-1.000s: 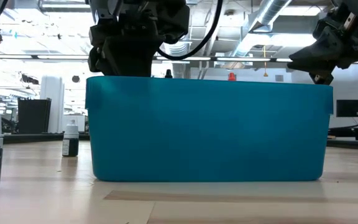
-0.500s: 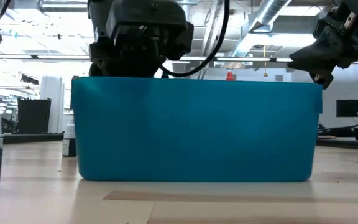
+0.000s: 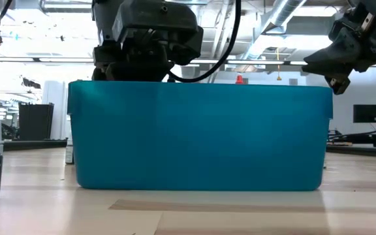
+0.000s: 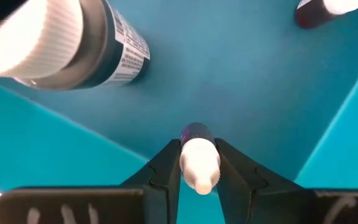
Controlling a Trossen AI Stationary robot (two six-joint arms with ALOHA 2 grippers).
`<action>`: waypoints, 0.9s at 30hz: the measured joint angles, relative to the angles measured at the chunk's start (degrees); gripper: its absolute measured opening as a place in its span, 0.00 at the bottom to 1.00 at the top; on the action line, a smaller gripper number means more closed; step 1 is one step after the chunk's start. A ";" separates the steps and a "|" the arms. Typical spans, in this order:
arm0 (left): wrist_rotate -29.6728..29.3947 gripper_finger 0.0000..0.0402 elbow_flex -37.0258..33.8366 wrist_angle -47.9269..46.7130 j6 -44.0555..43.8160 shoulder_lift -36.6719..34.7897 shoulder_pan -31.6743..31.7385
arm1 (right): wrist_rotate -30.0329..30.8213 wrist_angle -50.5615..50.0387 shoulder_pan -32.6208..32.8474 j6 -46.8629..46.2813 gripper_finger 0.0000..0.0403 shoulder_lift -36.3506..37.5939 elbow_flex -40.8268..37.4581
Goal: Pick & Place food coloring
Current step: Put the small purple food coloring bottle into the blue container
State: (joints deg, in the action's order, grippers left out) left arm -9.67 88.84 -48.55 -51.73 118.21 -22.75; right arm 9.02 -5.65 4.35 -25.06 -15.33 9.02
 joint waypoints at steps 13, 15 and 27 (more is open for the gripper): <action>0.35 0.18 0.00 0.24 -2.63 0.00 0.30 | 0.00 0.00 0.01 0.00 0.19 -0.02 0.00; 0.36 0.18 0.00 0.26 -2.62 0.00 0.44 | 0.00 0.02 -0.01 0.00 0.19 0.00 0.00; 0.46 0.29 0.02 0.54 -2.62 0.00 0.60 | 0.00 0.07 0.01 -0.02 0.19 -0.01 0.00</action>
State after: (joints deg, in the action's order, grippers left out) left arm -9.21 88.86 -48.01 -54.35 118.21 -22.15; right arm 9.02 -5.58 4.36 -25.08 -15.34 9.02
